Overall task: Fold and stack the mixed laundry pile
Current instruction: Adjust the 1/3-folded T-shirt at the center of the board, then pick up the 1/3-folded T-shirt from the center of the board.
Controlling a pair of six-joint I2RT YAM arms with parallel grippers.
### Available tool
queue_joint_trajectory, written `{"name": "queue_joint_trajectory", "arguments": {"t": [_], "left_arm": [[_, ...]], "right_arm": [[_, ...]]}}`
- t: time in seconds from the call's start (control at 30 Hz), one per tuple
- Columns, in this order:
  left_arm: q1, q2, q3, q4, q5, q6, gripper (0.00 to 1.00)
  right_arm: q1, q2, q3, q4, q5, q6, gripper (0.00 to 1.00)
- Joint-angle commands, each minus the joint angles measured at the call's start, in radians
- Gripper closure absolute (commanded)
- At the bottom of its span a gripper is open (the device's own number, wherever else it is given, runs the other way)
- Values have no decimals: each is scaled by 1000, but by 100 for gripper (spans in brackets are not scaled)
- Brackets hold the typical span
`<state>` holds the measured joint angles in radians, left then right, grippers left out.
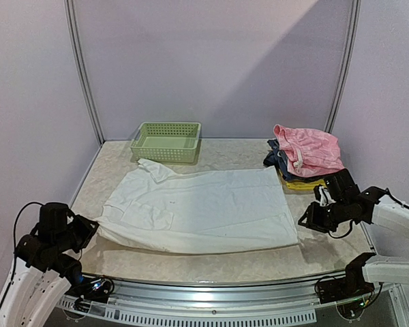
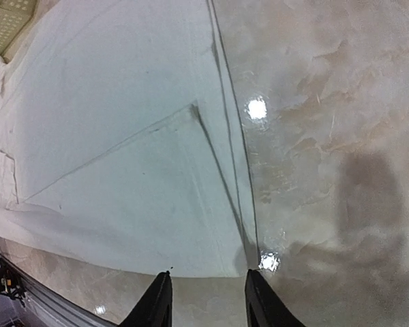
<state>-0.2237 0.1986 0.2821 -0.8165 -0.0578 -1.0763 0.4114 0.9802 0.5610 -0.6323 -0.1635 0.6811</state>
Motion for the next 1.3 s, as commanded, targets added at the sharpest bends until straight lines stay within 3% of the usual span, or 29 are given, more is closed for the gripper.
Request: {"name": "queue_joint_trajectory", "arguments": {"t": [0.0, 0.07, 0.13, 0.23, 0.3, 0.77, 1.27], "left_arm": [[-14, -136, 52, -127, -6, -86, 62], [-15, -174, 110, -169, -46, -84, 55], [-13, -186, 143, -189, -74, -80, 43], [-14, -165, 142, -133, -84, -60, 30], [-14, -140, 121, -63, -80, -39, 28], [-20, 430, 240, 317, -112, 340, 33], [-24, 797, 362, 576, -163, 548, 34]], "right_arm": [[-5, -78, 18, -39, 29, 17, 56], [-5, -100, 32, -56, 53, 19, 41], [-5, -115, 46, -62, 82, 25, 32], [-5, -127, 63, -31, 103, 29, 27], [-5, -126, 75, 6, 92, 29, 26], [16, 150, 250, 182, 31, -89, 22], [30, 354, 360, 232, 20, -179, 19]]}}
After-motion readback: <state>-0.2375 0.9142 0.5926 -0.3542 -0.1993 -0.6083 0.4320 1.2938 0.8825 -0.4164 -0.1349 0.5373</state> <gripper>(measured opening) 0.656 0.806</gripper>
